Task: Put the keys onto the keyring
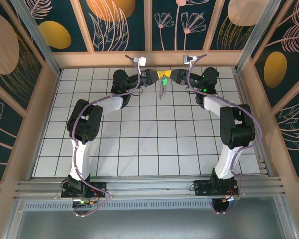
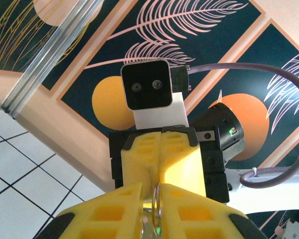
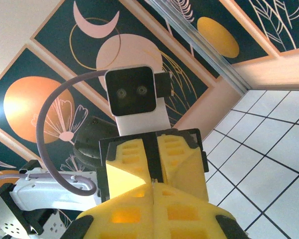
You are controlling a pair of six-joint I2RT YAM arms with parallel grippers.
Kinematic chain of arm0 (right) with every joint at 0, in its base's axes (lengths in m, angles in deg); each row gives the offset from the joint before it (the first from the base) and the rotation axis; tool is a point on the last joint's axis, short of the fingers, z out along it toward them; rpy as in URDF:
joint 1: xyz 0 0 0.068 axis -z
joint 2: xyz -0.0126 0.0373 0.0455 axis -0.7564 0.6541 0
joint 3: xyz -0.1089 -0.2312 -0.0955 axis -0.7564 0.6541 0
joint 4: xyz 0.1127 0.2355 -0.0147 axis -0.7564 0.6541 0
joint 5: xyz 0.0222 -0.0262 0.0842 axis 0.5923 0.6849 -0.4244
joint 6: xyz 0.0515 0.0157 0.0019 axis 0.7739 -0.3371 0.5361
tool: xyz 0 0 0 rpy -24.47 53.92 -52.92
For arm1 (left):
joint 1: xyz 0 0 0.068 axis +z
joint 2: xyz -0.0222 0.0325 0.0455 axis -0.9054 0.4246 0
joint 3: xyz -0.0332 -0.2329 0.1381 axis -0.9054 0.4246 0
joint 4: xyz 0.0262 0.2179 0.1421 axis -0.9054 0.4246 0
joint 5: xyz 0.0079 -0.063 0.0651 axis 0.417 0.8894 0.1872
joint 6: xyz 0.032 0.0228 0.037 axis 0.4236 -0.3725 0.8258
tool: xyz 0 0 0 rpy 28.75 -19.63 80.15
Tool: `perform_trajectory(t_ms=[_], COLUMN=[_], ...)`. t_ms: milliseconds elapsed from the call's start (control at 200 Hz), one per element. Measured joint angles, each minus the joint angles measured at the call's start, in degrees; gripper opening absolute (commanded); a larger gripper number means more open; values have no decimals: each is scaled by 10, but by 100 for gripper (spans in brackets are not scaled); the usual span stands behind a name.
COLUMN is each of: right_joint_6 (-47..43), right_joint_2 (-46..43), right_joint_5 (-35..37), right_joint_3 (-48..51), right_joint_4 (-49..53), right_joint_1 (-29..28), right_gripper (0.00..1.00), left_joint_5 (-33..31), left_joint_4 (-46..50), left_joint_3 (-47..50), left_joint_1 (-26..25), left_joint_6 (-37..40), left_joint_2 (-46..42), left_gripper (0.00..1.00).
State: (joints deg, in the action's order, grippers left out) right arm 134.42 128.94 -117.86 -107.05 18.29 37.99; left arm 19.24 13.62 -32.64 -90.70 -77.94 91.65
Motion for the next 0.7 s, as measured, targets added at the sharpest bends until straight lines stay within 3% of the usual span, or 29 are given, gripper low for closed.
perform_trajectory(t_ms=[185, 480, 616, 701], right_joint_6=[0, -5, -12, -16], right_joint_2=[0, 0, 0, -6], right_joint_5=[-2, -2, -2, 1], right_joint_3=[0, 0, 0, 8], right_joint_4=[0, 2, 5, 8], right_joint_1=[0, 1, 1, 2], right_gripper=[0, 0, 0, 30], left_joint_5=[0, 0, 1, 3], left_joint_4=[0, -4, -4, -5], left_joint_3=[-2, -3, -3, -3], left_joint_1=[0, 0, 0, 0], left_joint_6=[0, -5, -7, -11], left_joint_2=[0, 0, 0, 0], left_gripper=[17, 0, 0, 0])
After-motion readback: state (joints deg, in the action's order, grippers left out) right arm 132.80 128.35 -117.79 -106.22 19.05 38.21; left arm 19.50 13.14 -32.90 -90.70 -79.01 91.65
